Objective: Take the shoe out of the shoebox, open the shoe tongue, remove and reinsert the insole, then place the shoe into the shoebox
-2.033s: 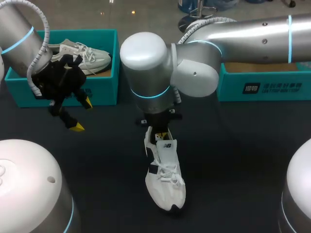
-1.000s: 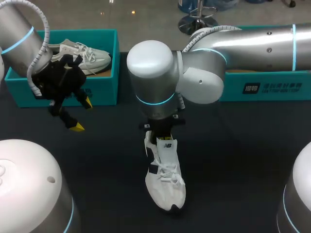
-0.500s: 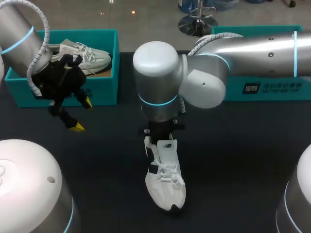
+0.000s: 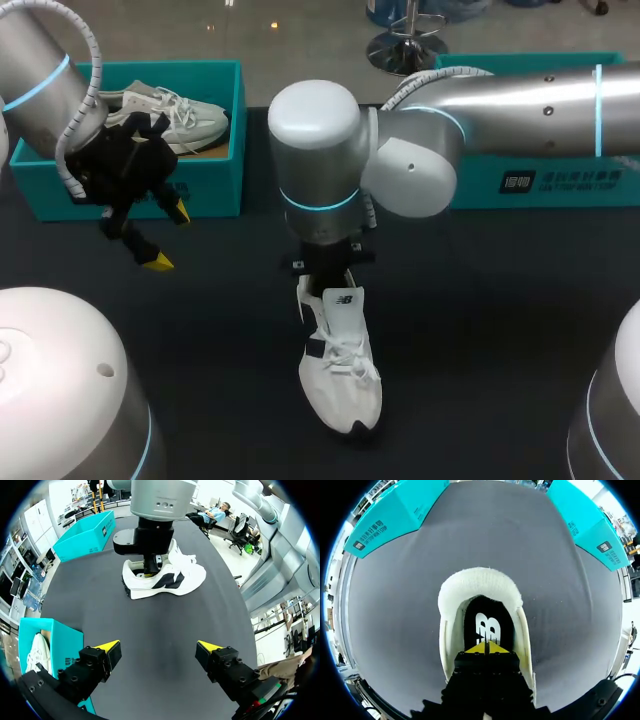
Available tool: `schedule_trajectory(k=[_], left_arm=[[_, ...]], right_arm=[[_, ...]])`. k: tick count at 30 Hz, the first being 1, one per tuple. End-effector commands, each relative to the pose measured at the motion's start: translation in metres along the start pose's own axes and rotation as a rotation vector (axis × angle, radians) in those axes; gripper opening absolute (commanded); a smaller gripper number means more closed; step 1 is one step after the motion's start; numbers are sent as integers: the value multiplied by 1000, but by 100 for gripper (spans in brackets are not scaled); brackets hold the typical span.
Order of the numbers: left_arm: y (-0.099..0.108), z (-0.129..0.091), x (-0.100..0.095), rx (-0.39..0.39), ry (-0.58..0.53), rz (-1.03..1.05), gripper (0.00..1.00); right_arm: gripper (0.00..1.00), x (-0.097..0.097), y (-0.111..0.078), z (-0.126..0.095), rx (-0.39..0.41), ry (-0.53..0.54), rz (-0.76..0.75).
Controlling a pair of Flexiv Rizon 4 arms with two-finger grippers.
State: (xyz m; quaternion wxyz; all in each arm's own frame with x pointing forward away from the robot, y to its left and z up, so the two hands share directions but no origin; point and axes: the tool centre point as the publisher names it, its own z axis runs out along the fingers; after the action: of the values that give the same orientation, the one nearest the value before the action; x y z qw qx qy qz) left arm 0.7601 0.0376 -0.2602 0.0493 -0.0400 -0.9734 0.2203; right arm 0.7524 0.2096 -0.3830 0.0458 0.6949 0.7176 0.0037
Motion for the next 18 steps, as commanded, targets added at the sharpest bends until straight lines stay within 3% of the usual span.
schedule_trajectory(k=[1, 8, 18], left_arm=[[0, 0, 0, -2, 0, 0, 100], [0, 0, 0, -2, 0, 0, 100], [0, 0, 0, -2, 0, 0, 100]], right_arm=[[0, -16, 1, -38, 4, -2, -11], [0, -18, 2, -42, 61, 29, -28], [0, 0, -17, -32, 164, 52, -61]])
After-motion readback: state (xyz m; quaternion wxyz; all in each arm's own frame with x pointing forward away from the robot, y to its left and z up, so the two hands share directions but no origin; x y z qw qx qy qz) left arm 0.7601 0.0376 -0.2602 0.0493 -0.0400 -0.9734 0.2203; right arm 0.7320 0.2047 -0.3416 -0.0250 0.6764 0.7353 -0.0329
